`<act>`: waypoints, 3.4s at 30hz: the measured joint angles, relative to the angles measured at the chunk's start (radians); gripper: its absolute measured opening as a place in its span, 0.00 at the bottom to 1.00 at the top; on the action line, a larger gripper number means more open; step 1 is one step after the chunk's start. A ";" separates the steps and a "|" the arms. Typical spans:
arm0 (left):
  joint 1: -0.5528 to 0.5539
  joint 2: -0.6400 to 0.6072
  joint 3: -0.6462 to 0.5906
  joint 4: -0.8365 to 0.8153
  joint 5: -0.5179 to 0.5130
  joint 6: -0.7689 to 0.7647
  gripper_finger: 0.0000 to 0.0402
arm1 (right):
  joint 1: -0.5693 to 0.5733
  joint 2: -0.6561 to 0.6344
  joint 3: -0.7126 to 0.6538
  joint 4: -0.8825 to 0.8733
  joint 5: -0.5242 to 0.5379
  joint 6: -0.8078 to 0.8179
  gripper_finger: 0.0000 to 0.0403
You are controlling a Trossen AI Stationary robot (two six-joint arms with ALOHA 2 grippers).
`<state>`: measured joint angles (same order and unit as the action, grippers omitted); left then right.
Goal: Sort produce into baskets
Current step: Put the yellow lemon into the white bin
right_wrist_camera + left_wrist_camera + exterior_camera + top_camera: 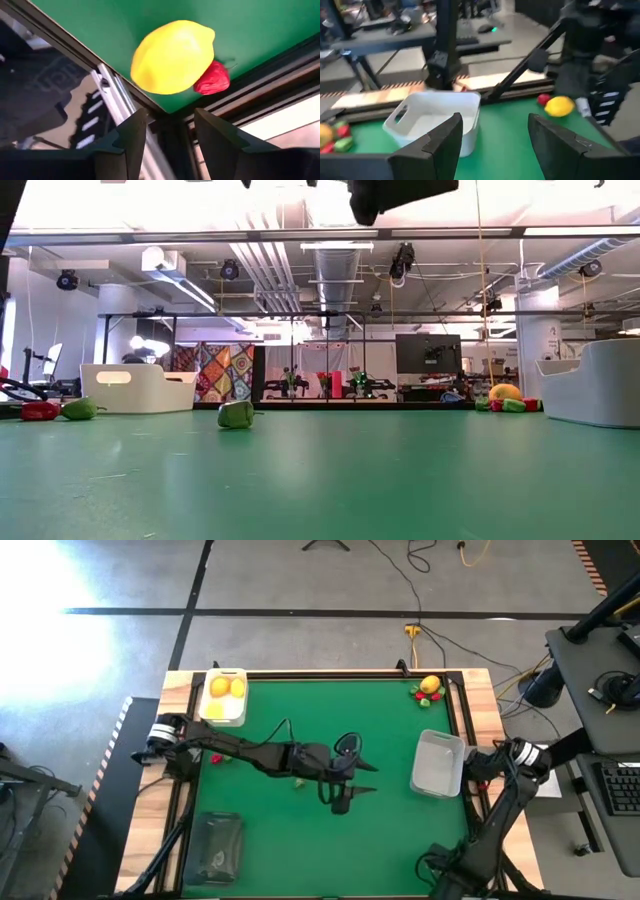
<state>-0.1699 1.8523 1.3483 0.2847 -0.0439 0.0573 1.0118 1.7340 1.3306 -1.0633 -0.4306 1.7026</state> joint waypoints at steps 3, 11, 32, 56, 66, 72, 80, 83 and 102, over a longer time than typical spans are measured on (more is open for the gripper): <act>-0.035 0.001 -0.032 0.049 -0.064 -0.107 0.52 | -0.006 -0.004 0.021 -0.001 -0.019 0.083 0.45; -0.141 -0.013 -0.153 0.187 -0.131 -0.168 0.52 | -0.006 -0.013 0.039 0.015 -0.010 0.194 0.75; -0.361 -0.030 -0.191 0.217 -0.237 -0.191 0.52 | -0.031 -0.010 -0.240 0.324 0.011 0.422 0.80; -0.580 -0.204 -0.606 0.717 -0.384 0.017 0.52 | -0.579 0.018 0.002 0.375 0.569 -0.560 0.56; -0.580 -0.209 -0.636 0.711 -0.581 -0.012 0.52 | -0.885 0.215 0.017 0.709 0.606 -0.895 0.58; -0.584 -0.215 -0.659 0.691 -0.632 -0.003 0.52 | -0.942 0.273 0.078 0.709 0.596 -1.039 0.61; -0.576 -0.301 -0.636 0.518 -0.827 0.009 0.52 | -0.934 0.322 0.164 0.653 0.529 -1.094 0.79; -0.575 -0.349 -0.595 0.370 -0.830 0.012 0.52 | -0.916 0.273 0.175 0.611 0.544 -1.126 0.83; -0.369 -0.324 -0.481 -0.296 -0.661 -0.513 0.59 | -0.491 -0.143 -0.056 0.345 1.043 -0.997 0.78</act>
<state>-0.5392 1.5286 0.8672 -0.0114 -0.7046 -0.4561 0.5206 1.5913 1.2745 -0.7187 0.6128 0.7057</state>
